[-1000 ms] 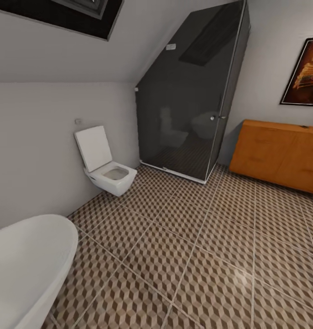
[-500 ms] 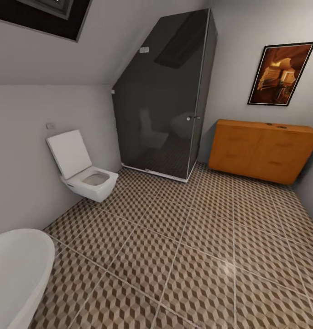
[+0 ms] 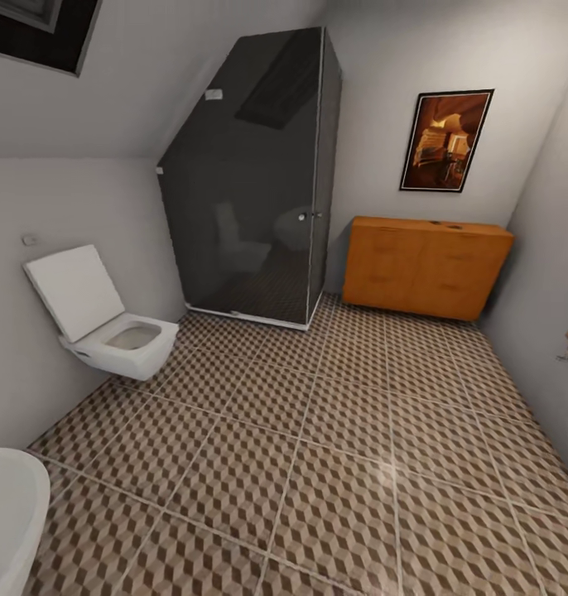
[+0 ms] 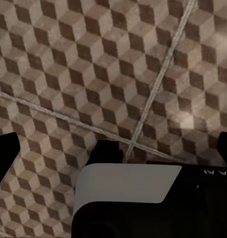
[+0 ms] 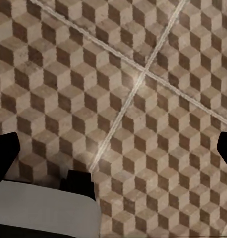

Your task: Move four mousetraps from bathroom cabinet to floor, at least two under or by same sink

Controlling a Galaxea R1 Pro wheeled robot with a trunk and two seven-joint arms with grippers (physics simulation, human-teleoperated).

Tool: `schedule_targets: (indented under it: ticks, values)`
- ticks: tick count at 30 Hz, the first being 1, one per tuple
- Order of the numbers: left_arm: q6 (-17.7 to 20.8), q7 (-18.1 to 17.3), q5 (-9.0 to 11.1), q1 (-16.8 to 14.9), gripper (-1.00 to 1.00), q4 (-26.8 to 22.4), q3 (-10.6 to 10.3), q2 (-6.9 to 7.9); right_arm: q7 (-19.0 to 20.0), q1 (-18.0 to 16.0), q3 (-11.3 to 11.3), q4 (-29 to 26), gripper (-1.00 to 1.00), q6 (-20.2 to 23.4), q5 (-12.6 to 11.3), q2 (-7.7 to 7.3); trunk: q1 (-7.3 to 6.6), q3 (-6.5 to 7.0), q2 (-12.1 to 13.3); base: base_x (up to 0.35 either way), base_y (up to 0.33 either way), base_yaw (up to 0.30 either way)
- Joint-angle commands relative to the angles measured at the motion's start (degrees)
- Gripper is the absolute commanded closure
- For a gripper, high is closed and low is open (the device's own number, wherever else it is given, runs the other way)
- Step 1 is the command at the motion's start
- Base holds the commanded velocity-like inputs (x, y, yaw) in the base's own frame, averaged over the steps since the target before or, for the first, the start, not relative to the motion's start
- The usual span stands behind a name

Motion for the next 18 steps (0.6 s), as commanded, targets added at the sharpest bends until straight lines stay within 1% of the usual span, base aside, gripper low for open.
schedule_targets:
  ticks: [1, 15, 18]
  values:
    - [-0.13, 0.38, 0.21, -0.08, -1.0, -0.25, -0.35, 0.06, -0.12, -0.03, 0.48, 0.02, -1.0, -0.13, -0.44, 0.01, 0.0, -0.01, -0.03, 0.0, 0.0, -0.285]
    - [-0.13, 0.38, 0.21, -0.08, -1.0, -0.25, -0.35, 0.06, -0.12, -0.03, 0.48, 0.02, -1.0, -0.11, -0.44, 0.0, 0.0, 0.58, -0.03, 0.0, 0.0, -0.284]
    - [-0.13, 0.38, 0.21, -0.08, -1.0, -0.25, -0.35, 0.06, -0.14, -0.03, 0.48, -0.05, -1.0, -0.06, -0.42, 0.06, 0.0, 0.6, -0.03, 0.0, 0.0, -0.078]
